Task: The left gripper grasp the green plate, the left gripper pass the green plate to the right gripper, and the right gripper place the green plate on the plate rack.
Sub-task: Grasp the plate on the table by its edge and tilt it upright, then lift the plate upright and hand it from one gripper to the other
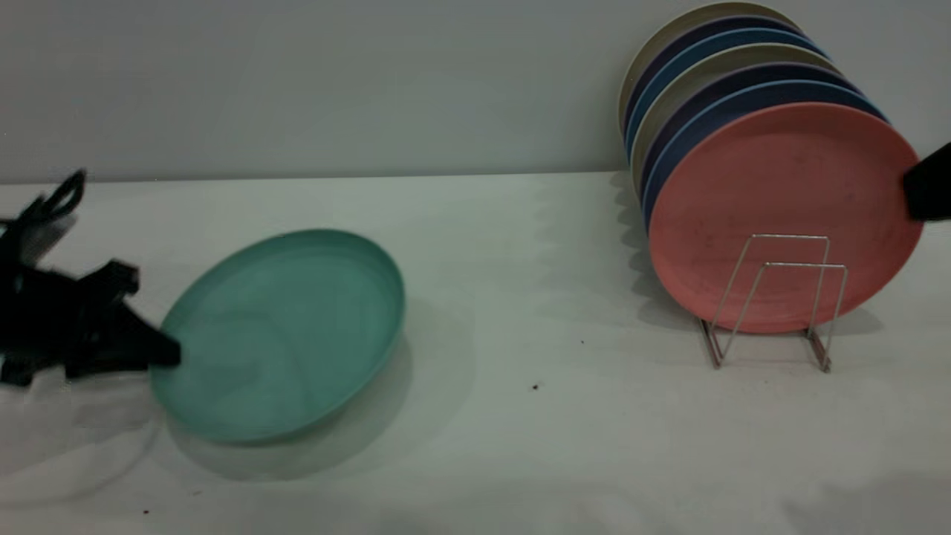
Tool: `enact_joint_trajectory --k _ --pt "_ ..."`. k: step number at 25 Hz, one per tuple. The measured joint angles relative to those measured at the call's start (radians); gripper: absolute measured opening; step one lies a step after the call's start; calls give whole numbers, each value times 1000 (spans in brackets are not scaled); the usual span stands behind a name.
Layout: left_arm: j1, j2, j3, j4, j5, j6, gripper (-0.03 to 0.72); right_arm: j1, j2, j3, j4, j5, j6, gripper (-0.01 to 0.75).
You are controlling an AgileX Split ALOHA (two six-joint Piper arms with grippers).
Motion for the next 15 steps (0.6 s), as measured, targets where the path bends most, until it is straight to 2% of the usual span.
enact_joint_trajectory --k 5,9,15 --pt "-75 -108 0 46 -36 -68 12 0 171 0 367 -23 -341 321" --pt "-99 -165 2 107 -14 -139 12 0 301 -12 668 48 -646 321" --pt "-105 -205 3 177 23 -210 12 0 463 -89 724 181 -729 321"
